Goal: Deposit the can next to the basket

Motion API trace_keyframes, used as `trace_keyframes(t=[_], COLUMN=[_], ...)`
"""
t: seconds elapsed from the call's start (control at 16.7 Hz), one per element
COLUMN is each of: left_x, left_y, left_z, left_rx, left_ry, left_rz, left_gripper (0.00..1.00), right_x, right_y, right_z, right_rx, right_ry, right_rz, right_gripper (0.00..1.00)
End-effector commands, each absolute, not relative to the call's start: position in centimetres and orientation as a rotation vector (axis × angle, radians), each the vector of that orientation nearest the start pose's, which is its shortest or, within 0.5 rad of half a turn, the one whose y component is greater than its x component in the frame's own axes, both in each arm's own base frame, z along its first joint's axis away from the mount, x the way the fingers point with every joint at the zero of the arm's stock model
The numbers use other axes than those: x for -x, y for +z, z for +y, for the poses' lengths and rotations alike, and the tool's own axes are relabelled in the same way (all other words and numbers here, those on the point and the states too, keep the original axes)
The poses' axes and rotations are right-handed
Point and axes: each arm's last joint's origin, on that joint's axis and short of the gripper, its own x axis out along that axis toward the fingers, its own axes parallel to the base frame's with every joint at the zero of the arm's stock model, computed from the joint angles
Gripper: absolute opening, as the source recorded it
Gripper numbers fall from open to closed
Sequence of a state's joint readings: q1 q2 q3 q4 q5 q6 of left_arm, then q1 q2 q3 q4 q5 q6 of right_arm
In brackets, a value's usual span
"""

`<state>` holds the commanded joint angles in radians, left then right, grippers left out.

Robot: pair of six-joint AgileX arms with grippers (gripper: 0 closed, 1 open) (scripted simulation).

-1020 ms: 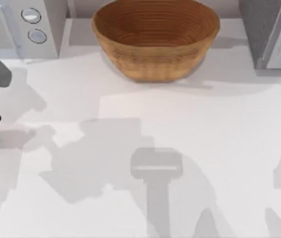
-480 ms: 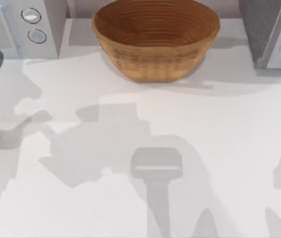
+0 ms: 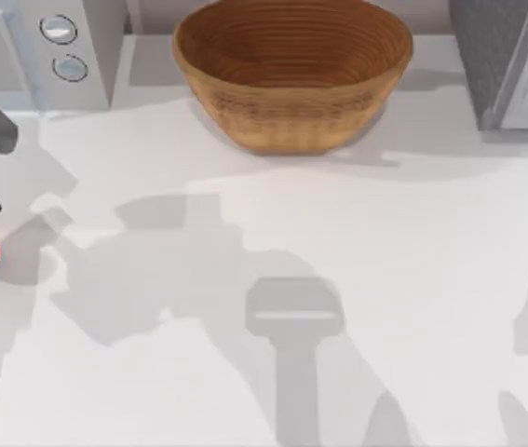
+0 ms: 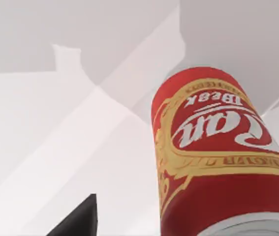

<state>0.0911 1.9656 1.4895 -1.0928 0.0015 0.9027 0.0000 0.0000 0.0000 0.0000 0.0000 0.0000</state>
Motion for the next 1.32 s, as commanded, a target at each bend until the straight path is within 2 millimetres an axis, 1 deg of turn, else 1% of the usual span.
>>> trace_keyframes(t=[0.12, 0.24, 0.48, 1.26, 1.32], left_x=[-37.1, -37.0, -37.0, -37.0, -37.0], left_y=[17.0, 16.1, 16.0, 16.0, 16.0], left_z=[3.8, 3.8, 3.8, 3.8, 3.8], left_rx=[-0.63, -0.63, -0.63, -0.63, -0.63], left_ry=[-0.629, -0.629, -0.629, -0.629, -0.629], left_rz=[1.476, 1.476, 1.476, 1.476, 1.476], left_gripper=[1.0, 1.0, 1.0, 0.02, 0.0], right_x=[-10.6, -10.6, -10.6, -10.6, -10.6], right_y=[16.0, 16.0, 16.0, 16.0, 16.0], right_z=[-0.1, -0.1, -0.1, -0.1, -0.1], right_rx=[0.0, 0.0, 0.0, 0.0, 0.0], right_ry=[0.0, 0.0, 0.0, 0.0, 0.0], right_rz=[0.0, 0.0, 0.0, 0.0, 0.0], right_gripper=[1.0, 1.0, 1.0, 1.0, 1.0])
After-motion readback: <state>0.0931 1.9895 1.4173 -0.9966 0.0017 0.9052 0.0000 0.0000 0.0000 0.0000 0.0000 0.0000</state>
